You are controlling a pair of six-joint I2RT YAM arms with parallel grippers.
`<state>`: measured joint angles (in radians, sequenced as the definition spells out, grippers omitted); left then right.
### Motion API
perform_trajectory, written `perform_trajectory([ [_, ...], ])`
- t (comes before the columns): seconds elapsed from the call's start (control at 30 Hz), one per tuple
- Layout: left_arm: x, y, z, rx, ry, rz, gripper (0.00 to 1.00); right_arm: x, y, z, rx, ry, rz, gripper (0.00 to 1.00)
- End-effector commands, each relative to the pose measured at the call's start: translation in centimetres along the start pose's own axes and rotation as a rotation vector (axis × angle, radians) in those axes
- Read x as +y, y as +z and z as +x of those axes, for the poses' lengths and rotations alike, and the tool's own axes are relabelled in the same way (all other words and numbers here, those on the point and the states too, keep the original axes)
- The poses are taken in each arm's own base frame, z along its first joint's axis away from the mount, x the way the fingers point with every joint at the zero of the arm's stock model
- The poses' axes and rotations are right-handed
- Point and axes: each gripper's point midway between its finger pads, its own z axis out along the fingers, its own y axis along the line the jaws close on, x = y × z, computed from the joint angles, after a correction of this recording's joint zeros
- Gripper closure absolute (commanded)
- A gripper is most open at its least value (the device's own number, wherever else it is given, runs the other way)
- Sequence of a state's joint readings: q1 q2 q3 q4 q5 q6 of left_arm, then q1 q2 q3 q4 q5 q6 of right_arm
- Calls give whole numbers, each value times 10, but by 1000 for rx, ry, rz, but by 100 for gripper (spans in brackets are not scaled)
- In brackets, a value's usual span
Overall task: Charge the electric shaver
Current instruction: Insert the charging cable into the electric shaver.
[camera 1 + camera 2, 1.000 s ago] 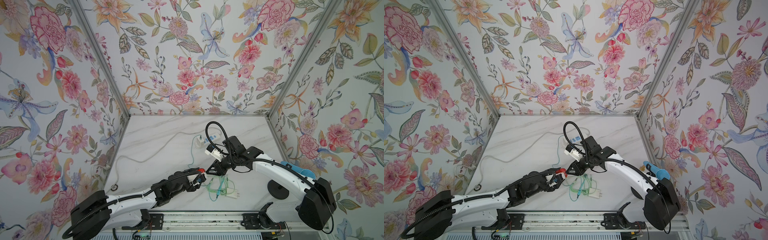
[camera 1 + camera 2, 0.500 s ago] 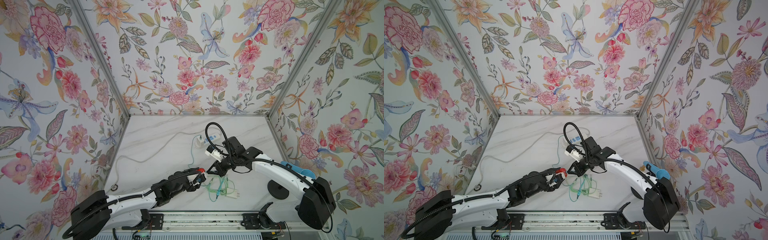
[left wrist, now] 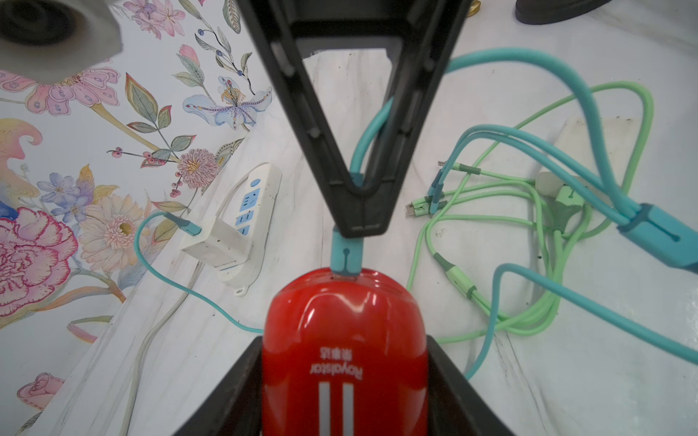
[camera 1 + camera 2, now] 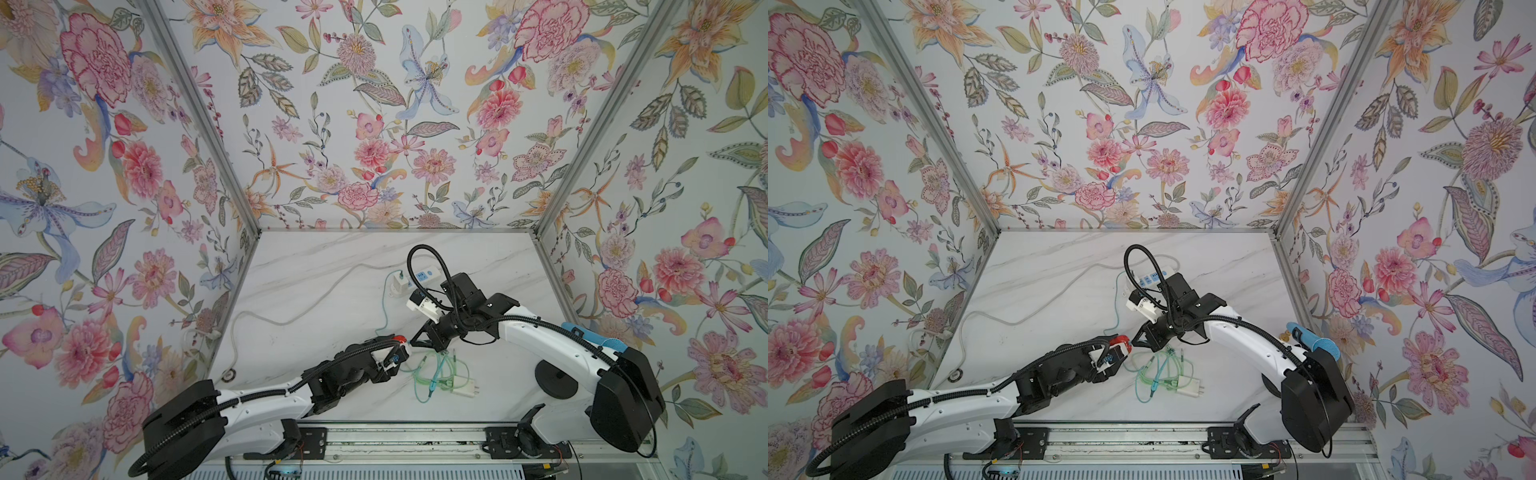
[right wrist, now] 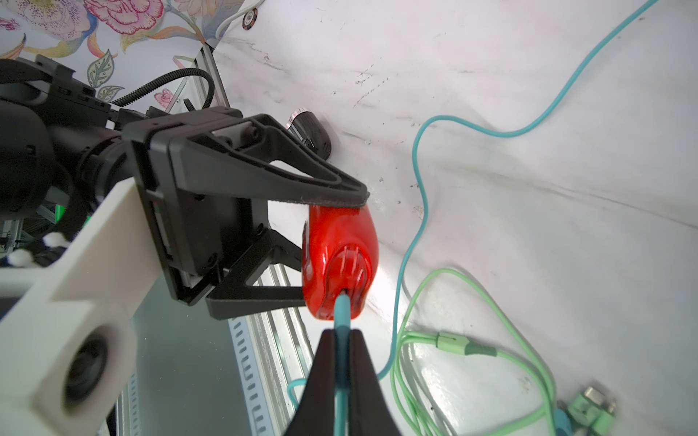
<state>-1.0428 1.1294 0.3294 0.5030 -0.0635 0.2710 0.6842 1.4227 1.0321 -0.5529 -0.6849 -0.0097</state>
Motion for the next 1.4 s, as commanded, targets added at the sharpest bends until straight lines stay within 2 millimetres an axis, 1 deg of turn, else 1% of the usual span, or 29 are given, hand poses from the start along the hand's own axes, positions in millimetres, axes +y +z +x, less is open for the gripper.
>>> perform_trajectory([
  [0.0, 23, -6, -61, -231, -57, -66, 100, 6, 15, 3, 20, -11, -56, 100],
  [0.13, 24, -6, -65, -241, -53, -64, 100, 3, 19, 5, 33, -4, -46, 100],
  [0.53, 26, -6, -73, -296, -61, -82, 100, 6, 32, 3, 18, -23, -100, 100],
  [0.73, 27, -7, -75, -318, -65, -87, 100, 3, 33, 3, 10, -36, -106, 100],
  [0.97, 30, -10, -83, -369, -81, -105, 100, 1, 37, 1, -4, -47, -129, 100],
  [1.2, 31, -10, -90, -401, -83, -104, 100, -6, 44, 3, 5, -35, -123, 100],
  [1.37, 31, -10, -89, -393, -79, -103, 100, -16, 49, 8, 23, -8, -79, 100],
])
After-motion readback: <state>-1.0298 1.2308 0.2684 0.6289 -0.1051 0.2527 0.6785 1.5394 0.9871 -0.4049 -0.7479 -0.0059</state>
